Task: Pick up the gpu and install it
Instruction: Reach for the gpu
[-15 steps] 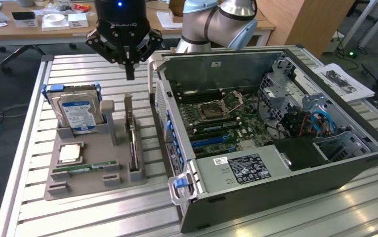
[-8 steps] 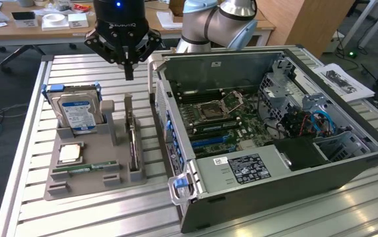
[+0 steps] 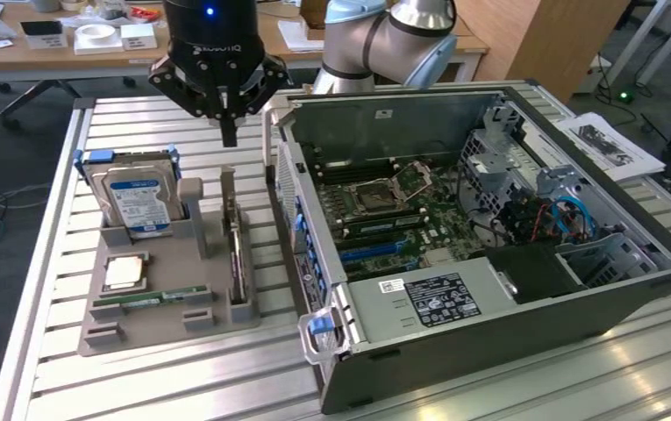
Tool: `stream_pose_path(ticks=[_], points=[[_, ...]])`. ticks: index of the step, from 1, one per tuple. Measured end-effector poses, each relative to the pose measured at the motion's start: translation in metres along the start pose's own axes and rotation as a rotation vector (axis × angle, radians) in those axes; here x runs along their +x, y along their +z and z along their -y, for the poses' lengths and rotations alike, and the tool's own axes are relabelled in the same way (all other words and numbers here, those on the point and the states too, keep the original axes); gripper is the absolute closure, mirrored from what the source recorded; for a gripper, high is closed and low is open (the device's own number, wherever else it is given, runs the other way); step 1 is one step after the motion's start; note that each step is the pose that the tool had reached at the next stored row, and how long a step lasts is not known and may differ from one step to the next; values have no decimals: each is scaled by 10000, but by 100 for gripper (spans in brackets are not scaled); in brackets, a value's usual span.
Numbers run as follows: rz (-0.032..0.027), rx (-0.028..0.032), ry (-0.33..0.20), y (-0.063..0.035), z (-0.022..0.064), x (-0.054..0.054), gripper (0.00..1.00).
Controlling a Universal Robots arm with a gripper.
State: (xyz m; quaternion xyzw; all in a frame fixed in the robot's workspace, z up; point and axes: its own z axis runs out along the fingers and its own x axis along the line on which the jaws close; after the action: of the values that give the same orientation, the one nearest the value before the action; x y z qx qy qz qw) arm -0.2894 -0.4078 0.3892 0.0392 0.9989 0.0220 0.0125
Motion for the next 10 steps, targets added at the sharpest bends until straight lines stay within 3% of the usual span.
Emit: stream_pose_path(ticks=[10], points=[[0, 2, -1, -8, 167, 5, 89]])
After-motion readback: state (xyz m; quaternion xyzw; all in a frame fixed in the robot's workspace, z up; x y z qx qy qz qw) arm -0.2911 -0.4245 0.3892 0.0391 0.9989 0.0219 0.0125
